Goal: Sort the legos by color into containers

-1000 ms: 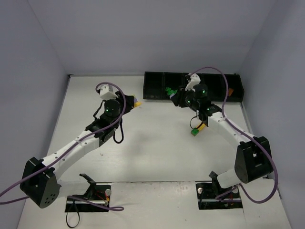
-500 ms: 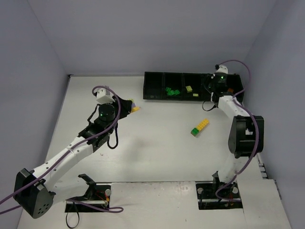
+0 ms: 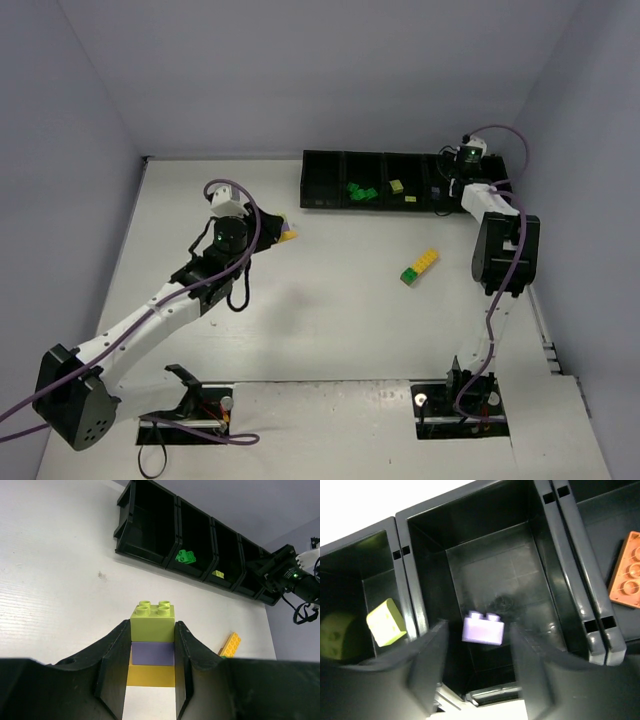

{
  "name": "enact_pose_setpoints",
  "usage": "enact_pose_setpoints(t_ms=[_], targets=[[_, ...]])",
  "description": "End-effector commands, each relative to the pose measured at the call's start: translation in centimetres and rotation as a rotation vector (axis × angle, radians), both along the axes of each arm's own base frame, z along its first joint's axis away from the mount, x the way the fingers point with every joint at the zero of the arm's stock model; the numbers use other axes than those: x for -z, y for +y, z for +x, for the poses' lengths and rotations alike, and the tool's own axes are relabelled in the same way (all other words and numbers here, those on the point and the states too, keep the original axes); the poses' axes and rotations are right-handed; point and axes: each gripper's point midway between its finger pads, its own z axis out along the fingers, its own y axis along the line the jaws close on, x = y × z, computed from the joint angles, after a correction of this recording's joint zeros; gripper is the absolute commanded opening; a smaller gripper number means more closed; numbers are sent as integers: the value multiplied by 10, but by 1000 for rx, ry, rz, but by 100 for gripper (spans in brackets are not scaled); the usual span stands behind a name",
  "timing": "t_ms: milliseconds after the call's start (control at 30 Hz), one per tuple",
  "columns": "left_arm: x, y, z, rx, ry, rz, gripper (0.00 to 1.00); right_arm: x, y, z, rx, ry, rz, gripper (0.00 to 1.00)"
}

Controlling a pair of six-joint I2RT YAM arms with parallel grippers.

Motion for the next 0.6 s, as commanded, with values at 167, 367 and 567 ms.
enact_pose_setpoints(t_ms=[167, 367, 567], targets=[[-44, -13, 15, 27, -107, -53, 0, -102, 2, 7, -55, -178, -49, 64], [-57, -15, 23, 20, -142, -47, 0, -157, 78, -41, -261, -263, 73, 62], [-73, -20, 35, 10, -180, -61, 0, -179, 187, -118, -551, -299, 229, 61]])
